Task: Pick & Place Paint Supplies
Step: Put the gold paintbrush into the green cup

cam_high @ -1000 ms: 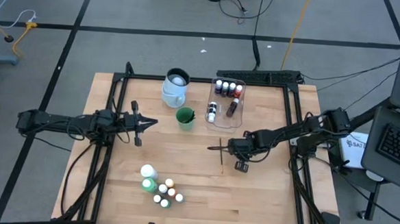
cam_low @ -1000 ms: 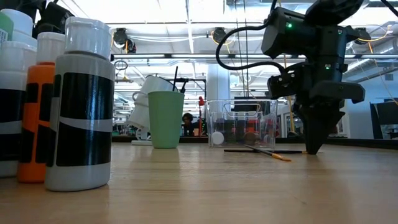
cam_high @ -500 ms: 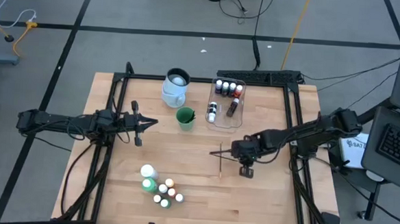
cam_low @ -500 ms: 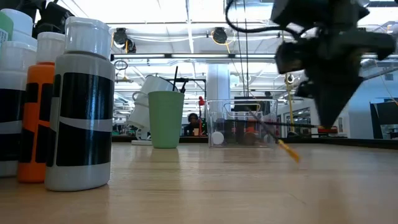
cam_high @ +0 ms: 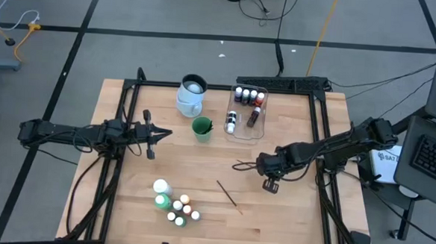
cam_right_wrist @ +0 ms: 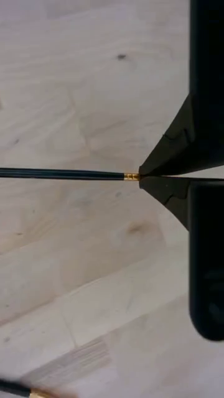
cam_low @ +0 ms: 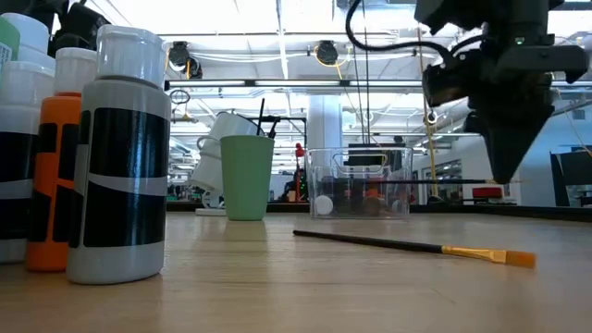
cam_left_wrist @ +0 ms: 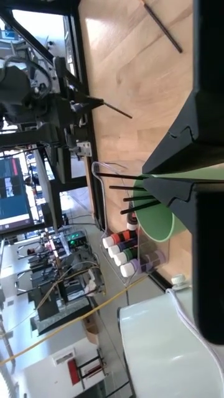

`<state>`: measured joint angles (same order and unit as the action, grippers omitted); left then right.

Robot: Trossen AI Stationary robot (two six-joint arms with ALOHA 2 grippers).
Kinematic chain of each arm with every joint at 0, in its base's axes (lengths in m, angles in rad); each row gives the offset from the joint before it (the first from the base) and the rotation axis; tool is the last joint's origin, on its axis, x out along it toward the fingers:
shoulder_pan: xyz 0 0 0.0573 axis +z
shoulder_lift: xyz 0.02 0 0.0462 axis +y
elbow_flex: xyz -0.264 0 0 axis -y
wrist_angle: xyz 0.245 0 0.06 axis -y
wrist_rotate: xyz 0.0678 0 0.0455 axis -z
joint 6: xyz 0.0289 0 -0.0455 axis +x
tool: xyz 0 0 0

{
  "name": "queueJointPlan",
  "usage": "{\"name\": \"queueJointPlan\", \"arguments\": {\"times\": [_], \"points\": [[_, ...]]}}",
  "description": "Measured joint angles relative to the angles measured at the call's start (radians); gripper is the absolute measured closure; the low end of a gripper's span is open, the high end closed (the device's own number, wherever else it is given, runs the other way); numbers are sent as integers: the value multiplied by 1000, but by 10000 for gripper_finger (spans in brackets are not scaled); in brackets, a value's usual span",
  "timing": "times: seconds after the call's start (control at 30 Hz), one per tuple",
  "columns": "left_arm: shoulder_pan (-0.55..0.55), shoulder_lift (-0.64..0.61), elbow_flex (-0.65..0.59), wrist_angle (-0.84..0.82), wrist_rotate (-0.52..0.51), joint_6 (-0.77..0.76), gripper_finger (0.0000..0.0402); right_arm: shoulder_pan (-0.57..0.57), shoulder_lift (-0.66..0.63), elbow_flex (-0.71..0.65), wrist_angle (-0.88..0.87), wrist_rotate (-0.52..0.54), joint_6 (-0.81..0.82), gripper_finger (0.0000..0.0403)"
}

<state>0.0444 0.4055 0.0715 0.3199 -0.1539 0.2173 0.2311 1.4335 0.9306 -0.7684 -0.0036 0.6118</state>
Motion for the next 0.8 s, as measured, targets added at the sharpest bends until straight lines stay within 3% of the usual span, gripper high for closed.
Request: {"name": "queueJointPlan", "arguments": {"times": [0.2,0.33,0.53,0.8], "points": [[0,0,0,58,16,-1,376,9,-8,0,228,90,-113,403],[0,0,0,106,124,-34,376,9,-8,0,532,131,-262,403],[-1,0,0,164,291,-63,376,1,-8,1,918,-29,-519,403],[0,4,0,163,285,-8,376,-87,80,0,1098,-107,-629,403]]}}
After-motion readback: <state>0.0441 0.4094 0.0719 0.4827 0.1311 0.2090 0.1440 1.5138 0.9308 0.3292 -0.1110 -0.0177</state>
